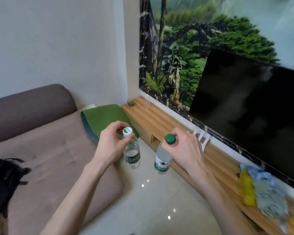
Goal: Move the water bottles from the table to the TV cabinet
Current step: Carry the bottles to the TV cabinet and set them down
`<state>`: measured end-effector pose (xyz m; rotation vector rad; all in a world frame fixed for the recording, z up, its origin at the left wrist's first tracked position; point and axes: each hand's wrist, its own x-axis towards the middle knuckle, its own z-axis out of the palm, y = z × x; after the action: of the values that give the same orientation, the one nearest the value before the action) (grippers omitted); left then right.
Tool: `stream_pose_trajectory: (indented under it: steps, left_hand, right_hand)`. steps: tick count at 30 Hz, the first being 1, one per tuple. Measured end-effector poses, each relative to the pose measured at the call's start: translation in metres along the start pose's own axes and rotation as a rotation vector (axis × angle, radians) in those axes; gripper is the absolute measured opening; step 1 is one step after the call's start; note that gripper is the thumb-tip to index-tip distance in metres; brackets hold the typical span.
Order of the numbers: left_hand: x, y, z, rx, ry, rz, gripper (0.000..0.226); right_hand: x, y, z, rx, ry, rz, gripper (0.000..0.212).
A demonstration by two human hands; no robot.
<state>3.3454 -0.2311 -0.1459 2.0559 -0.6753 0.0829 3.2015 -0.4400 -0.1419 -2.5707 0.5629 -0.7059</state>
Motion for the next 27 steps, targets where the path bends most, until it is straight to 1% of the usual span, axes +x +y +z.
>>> stream_pose_trajectory:
  steps: [6,10,15,18,24,27]
  left_hand:
    - [0.111,-0.017,0.037,-0.015,-0.084,0.056,0.02]
    - [0.174,-0.028,0.068,-0.012,-0.127,0.09,0.02]
    - [0.254,-0.039,0.113,-0.014,-0.159,0.088,0.023]
    - [0.307,-0.044,0.141,-0.016,-0.176,0.1,0.023]
    - [0.409,-0.052,0.193,0.01,-0.219,0.039,0.025]
    - [0.455,-0.057,0.22,0.031,-0.245,0.046,0.024]
  right_hand:
    - [0.096,0.027,0.025,-0.042,0.047,0.083,0.023]
    - [0.155,0.049,0.039,-0.039,0.035,0.132,0.023]
    - [0.226,0.085,0.065,-0.045,0.027,0.159,0.025]
    - [0.272,0.111,0.084,-0.046,0.016,0.191,0.026]
    - [0.361,0.162,0.115,-0.059,-0.061,0.247,0.026]
    - [0.404,0.183,0.129,-0.076,-0.083,0.249,0.026]
